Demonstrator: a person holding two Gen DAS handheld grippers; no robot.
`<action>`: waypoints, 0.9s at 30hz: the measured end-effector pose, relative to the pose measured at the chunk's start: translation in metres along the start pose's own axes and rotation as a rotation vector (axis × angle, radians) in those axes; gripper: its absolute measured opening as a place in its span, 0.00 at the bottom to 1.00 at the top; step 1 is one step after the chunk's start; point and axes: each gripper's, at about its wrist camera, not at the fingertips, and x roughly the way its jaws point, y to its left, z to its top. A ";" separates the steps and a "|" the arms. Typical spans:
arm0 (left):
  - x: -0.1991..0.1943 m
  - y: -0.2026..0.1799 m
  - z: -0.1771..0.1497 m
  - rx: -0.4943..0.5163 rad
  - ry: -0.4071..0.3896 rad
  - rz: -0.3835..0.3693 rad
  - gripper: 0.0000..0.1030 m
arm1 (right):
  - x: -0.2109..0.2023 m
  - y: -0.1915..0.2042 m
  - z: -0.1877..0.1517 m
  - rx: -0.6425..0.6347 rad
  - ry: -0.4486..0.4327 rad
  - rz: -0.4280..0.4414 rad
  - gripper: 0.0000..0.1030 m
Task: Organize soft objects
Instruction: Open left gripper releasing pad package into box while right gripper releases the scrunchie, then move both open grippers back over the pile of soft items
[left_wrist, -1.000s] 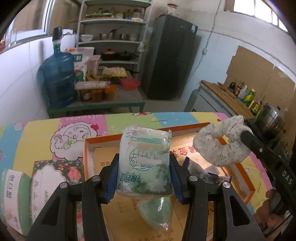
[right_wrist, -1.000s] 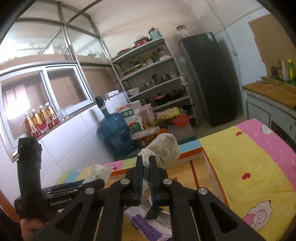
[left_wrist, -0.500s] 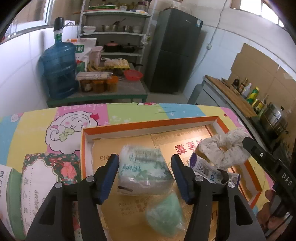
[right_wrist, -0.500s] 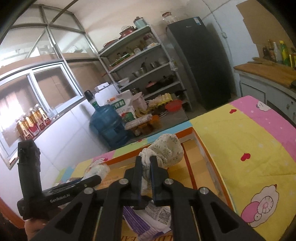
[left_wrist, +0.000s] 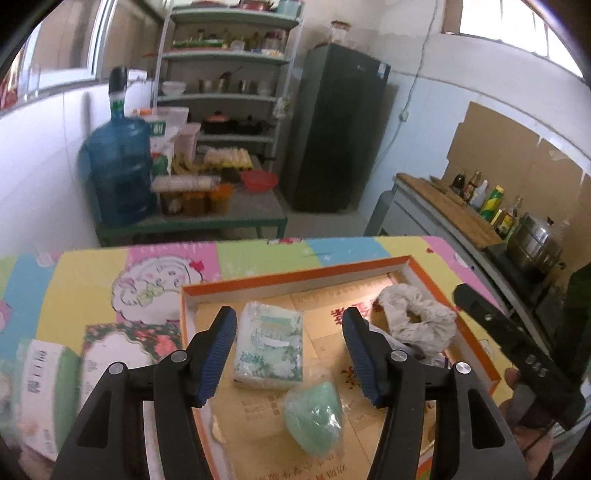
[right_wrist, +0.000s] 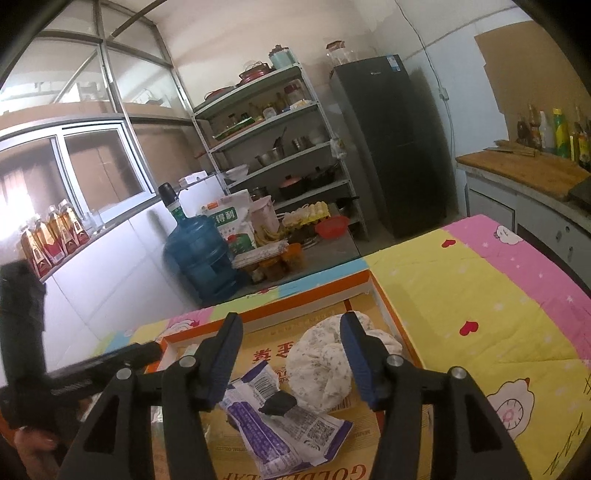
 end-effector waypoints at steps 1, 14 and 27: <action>-0.007 -0.001 0.000 0.010 -0.017 0.006 0.60 | -0.001 0.001 0.000 -0.003 -0.005 0.001 0.53; -0.092 0.001 -0.005 0.096 -0.156 0.077 0.60 | -0.029 0.042 0.000 -0.089 -0.039 0.023 0.53; -0.157 0.036 -0.041 0.087 -0.224 0.114 0.60 | -0.070 0.128 -0.029 -0.174 -0.035 0.142 0.53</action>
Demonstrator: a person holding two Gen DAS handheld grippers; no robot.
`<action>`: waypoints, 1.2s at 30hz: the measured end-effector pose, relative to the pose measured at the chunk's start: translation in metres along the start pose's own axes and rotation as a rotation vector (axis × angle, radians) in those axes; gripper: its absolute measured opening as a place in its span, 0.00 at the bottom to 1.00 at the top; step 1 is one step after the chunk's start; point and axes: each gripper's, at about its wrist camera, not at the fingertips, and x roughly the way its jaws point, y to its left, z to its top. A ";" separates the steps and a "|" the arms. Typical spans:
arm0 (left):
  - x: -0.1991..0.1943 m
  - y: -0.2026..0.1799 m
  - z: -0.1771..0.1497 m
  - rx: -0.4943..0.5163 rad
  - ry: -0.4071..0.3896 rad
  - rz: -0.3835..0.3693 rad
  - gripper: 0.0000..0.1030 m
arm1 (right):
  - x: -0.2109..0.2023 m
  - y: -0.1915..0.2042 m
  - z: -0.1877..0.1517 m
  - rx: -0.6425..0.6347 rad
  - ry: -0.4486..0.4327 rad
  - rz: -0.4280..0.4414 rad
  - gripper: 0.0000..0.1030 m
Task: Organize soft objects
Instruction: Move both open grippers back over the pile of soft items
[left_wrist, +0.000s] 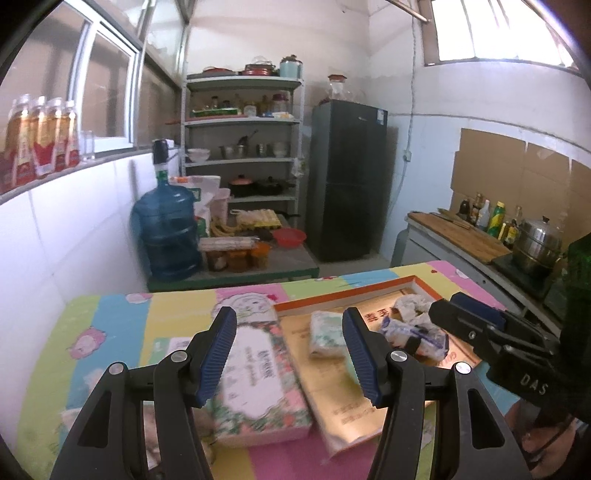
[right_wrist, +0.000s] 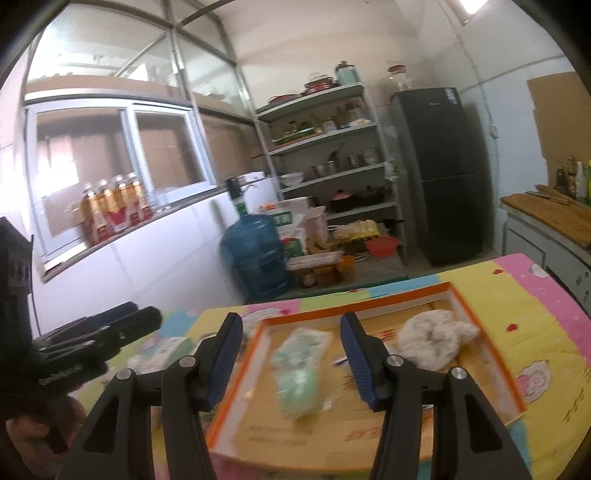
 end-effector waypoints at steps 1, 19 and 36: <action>-0.006 0.005 -0.003 -0.002 -0.006 0.007 0.60 | 0.000 0.007 -0.002 -0.006 0.004 0.008 0.53; -0.071 0.093 -0.059 -0.088 -0.038 0.134 0.60 | 0.007 0.110 -0.047 -0.098 0.071 0.117 0.53; -0.083 0.132 -0.113 -0.159 -0.025 0.196 0.60 | -0.003 0.176 -0.097 -0.240 0.094 0.124 0.53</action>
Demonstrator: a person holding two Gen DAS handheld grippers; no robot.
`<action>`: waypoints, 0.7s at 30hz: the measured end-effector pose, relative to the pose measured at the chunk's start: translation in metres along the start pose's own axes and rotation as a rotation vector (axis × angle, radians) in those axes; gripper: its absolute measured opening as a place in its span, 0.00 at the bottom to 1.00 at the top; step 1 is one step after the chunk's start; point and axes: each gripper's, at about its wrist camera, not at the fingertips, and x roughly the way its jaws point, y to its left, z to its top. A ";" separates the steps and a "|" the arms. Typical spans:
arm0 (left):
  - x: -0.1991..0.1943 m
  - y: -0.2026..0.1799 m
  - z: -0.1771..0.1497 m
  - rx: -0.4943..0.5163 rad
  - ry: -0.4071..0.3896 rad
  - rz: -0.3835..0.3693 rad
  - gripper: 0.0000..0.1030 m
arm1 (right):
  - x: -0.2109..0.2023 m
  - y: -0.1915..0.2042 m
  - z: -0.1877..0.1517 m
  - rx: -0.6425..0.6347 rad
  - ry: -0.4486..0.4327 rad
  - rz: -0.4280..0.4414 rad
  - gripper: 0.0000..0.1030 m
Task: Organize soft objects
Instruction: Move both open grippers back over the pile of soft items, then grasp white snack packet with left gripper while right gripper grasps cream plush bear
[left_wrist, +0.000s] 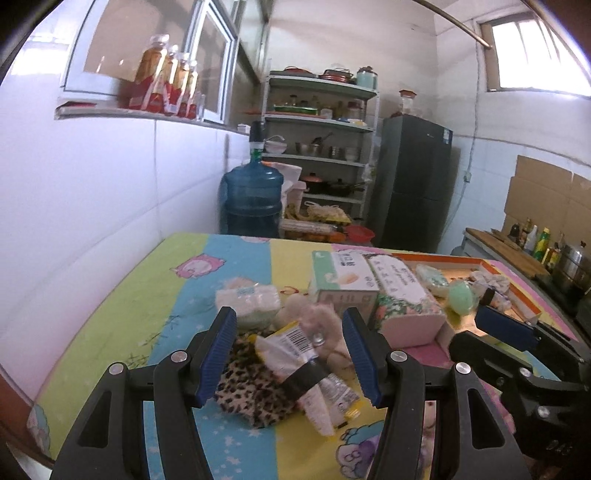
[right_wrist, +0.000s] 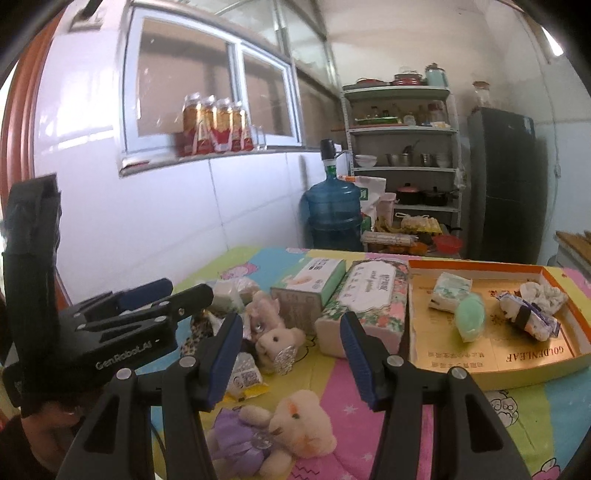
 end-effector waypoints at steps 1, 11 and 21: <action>0.000 0.004 -0.001 -0.007 0.002 0.005 0.60 | 0.000 0.001 0.000 0.004 0.005 0.009 0.53; 0.008 0.036 -0.013 -0.051 0.033 0.050 0.60 | 0.001 -0.013 -0.016 0.032 0.047 -0.023 0.53; 0.015 0.026 -0.019 -0.042 0.049 0.015 0.60 | 0.007 -0.004 -0.036 0.021 0.113 0.037 0.53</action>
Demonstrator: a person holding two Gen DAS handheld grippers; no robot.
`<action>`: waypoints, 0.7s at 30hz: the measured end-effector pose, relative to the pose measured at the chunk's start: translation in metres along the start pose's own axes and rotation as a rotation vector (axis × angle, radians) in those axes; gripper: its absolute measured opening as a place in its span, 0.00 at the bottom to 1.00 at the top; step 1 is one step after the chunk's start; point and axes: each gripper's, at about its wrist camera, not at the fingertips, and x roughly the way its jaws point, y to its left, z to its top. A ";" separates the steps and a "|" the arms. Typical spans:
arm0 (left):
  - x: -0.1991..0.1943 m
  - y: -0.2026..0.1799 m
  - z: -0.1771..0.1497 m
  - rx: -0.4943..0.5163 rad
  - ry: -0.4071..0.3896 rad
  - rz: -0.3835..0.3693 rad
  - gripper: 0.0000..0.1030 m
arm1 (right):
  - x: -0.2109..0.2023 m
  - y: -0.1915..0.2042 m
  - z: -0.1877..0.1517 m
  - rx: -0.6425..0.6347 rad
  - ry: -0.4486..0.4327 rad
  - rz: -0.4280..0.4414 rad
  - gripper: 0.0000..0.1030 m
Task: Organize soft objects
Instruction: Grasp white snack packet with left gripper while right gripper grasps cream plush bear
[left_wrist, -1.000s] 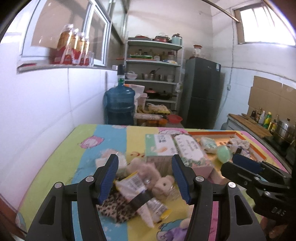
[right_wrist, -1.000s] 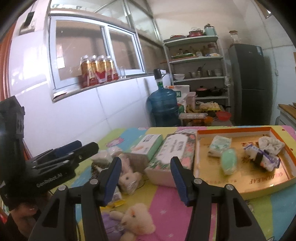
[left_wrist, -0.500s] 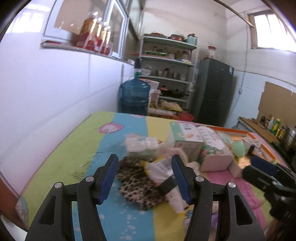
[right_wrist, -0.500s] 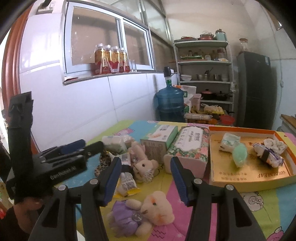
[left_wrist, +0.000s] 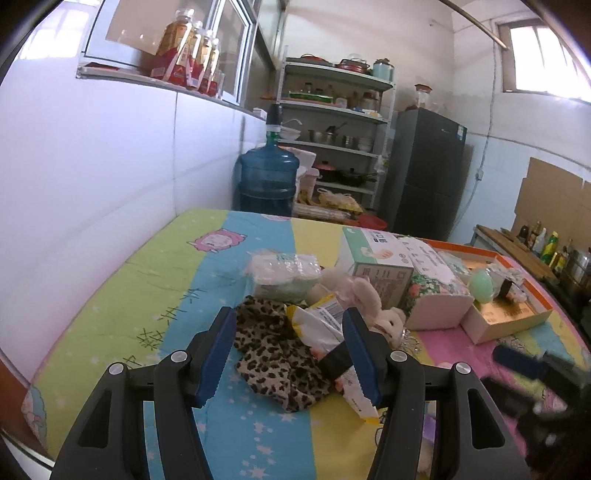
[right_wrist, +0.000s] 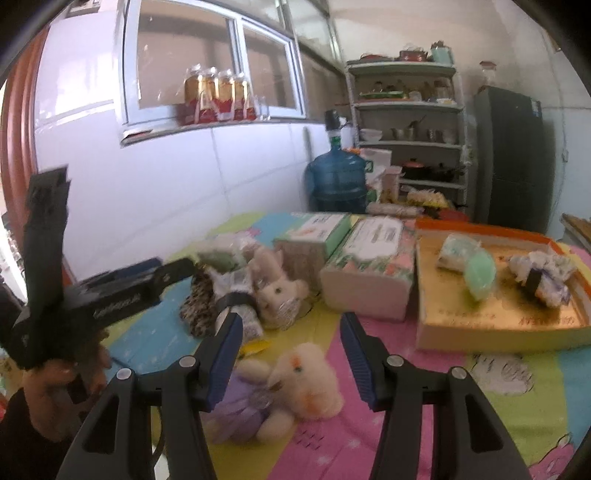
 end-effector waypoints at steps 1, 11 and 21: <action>0.001 -0.001 -0.001 0.000 0.005 -0.008 0.60 | 0.001 0.001 -0.004 0.005 0.011 0.005 0.55; 0.009 -0.015 -0.009 0.029 0.029 -0.040 0.60 | 0.017 -0.014 -0.020 0.067 0.082 -0.002 0.69; 0.021 -0.021 -0.015 0.033 0.067 -0.056 0.60 | 0.032 -0.027 -0.030 0.174 0.130 0.102 0.58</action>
